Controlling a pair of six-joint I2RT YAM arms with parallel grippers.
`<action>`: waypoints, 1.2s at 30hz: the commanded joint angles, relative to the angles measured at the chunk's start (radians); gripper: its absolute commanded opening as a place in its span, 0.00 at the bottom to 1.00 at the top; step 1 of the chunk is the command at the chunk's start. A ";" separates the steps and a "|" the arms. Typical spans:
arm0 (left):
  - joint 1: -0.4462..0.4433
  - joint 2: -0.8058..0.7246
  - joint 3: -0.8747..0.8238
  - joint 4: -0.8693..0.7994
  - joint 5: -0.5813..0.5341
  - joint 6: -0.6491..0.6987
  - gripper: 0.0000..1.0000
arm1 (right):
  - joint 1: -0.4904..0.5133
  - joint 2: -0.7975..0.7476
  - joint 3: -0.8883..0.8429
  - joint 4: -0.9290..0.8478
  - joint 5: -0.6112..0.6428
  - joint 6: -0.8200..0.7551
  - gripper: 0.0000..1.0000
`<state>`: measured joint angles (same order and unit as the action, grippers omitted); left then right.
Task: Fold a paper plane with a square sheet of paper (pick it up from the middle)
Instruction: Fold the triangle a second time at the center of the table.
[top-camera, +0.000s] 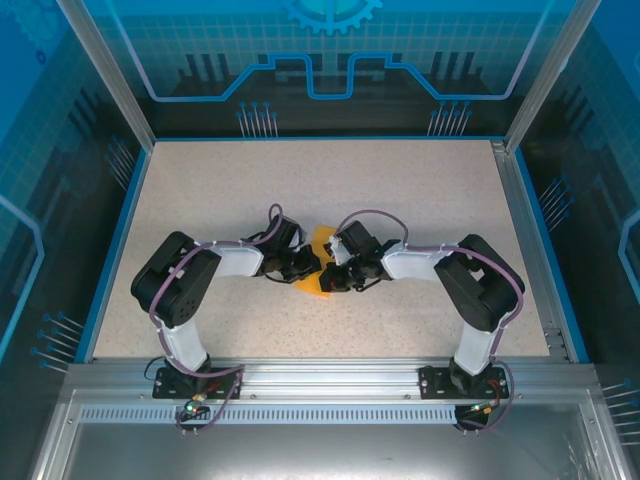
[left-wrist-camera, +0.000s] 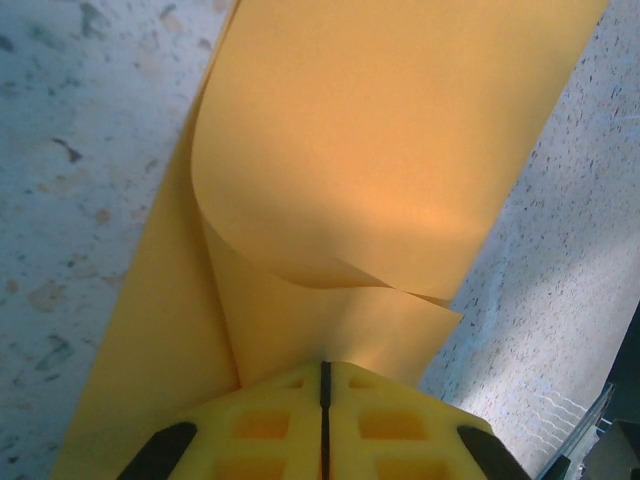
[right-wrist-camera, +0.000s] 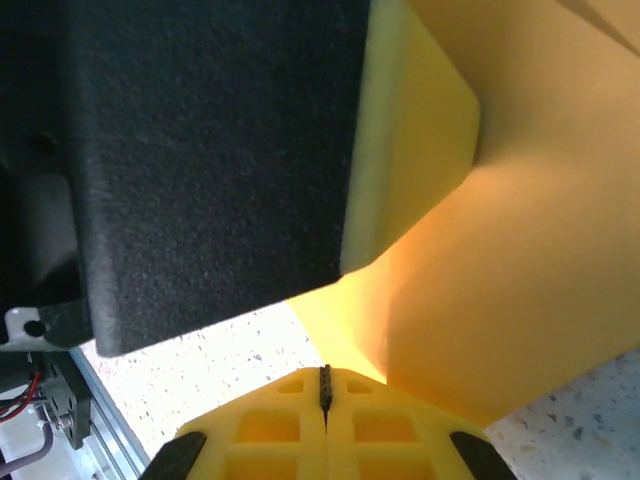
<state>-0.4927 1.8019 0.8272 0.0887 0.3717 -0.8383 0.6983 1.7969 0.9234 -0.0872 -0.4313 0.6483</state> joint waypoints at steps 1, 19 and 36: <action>0.001 0.014 -0.031 -0.069 -0.033 0.021 0.08 | 0.004 0.008 0.031 0.021 -0.028 0.020 0.01; 0.000 0.017 -0.026 -0.071 -0.028 0.027 0.08 | -0.021 0.097 0.011 0.010 -0.008 0.008 0.02; 0.000 0.019 -0.028 -0.075 -0.028 0.033 0.08 | -0.029 0.013 -0.020 0.013 -0.071 0.014 0.04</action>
<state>-0.4927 1.8019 0.8272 0.0883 0.3721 -0.8349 0.6781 1.8111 0.9287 -0.0715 -0.4789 0.6552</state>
